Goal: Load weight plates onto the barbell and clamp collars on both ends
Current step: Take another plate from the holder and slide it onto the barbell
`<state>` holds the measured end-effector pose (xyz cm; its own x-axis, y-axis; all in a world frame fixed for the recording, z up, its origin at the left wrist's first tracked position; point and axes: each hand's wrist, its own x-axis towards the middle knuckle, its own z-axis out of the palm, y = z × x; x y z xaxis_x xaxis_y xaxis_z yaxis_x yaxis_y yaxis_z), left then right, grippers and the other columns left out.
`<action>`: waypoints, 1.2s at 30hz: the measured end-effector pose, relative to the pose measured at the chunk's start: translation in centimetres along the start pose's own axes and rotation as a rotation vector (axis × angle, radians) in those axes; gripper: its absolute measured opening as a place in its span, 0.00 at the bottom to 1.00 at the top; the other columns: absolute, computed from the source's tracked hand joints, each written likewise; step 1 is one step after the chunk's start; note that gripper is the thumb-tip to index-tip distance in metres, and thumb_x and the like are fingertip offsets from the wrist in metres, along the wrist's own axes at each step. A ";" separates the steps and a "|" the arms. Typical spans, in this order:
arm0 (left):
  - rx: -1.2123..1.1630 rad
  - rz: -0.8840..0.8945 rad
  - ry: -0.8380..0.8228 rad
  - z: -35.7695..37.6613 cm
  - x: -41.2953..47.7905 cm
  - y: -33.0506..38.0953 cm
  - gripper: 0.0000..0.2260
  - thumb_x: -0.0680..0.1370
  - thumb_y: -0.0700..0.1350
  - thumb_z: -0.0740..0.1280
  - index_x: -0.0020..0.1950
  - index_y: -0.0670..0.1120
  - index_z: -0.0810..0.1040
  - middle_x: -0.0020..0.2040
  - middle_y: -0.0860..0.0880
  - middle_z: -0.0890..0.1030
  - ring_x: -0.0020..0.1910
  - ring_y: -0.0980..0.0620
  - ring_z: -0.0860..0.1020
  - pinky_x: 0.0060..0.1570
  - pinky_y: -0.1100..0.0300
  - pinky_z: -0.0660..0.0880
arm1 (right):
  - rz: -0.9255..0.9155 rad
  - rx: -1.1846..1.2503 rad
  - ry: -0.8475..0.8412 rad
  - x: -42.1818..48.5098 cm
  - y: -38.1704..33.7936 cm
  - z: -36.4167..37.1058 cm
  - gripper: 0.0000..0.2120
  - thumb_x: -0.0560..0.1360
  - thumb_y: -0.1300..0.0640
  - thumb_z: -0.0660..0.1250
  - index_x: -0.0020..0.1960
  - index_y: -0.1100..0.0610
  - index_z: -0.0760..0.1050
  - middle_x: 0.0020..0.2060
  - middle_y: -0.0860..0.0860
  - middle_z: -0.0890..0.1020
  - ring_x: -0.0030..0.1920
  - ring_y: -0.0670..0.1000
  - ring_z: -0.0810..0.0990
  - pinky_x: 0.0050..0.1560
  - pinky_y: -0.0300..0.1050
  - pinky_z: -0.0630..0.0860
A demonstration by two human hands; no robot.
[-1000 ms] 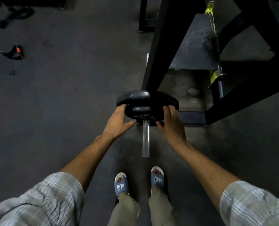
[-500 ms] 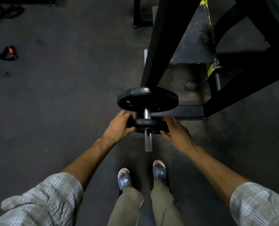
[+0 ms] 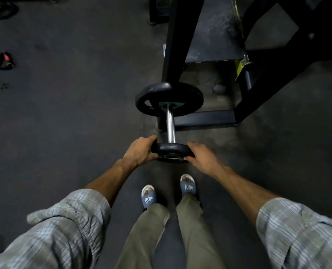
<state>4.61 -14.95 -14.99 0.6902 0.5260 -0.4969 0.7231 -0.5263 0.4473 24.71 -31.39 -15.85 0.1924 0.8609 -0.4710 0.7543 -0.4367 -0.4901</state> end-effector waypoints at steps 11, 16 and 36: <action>-0.333 0.114 0.248 -0.4 -17.0 8.3 0.12 0.69 0.50 0.70 0.51 0.49 0.78 0.41 0.53 0.83 0.39 0.54 0.83 0.42 0.49 0.81 | -0.147 0.083 0.153 -17.9 -2.8 -5.1 0.21 0.72 0.50 0.69 0.64 0.51 0.73 0.54 0.50 0.83 0.53 0.56 0.83 0.46 0.50 0.77; -0.353 0.219 0.467 -0.9 -24.7 16.5 0.22 0.71 0.51 0.70 0.64 0.46 0.81 0.51 0.50 0.86 0.49 0.53 0.85 0.52 0.49 0.83 | -0.290 0.082 0.333 -27.9 -2.1 -9.9 0.29 0.71 0.50 0.69 0.71 0.53 0.74 0.63 0.52 0.83 0.59 0.57 0.84 0.55 0.58 0.82; -0.192 0.641 0.766 -1.3 -42.3 43.7 0.19 0.73 0.39 0.78 0.63 0.44 0.83 0.48 0.52 0.86 0.42 0.61 0.84 0.44 0.60 0.84 | -0.504 0.195 0.838 -59.8 3.7 -22.0 0.32 0.73 0.58 0.79 0.75 0.47 0.75 0.61 0.44 0.83 0.61 0.46 0.83 0.59 0.56 0.80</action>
<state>7.06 -59.34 26.57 0.7314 0.5047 0.4586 0.1563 -0.7787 0.6076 29.80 -78.80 26.59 0.3153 0.8309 0.4584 0.7682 0.0601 -0.6373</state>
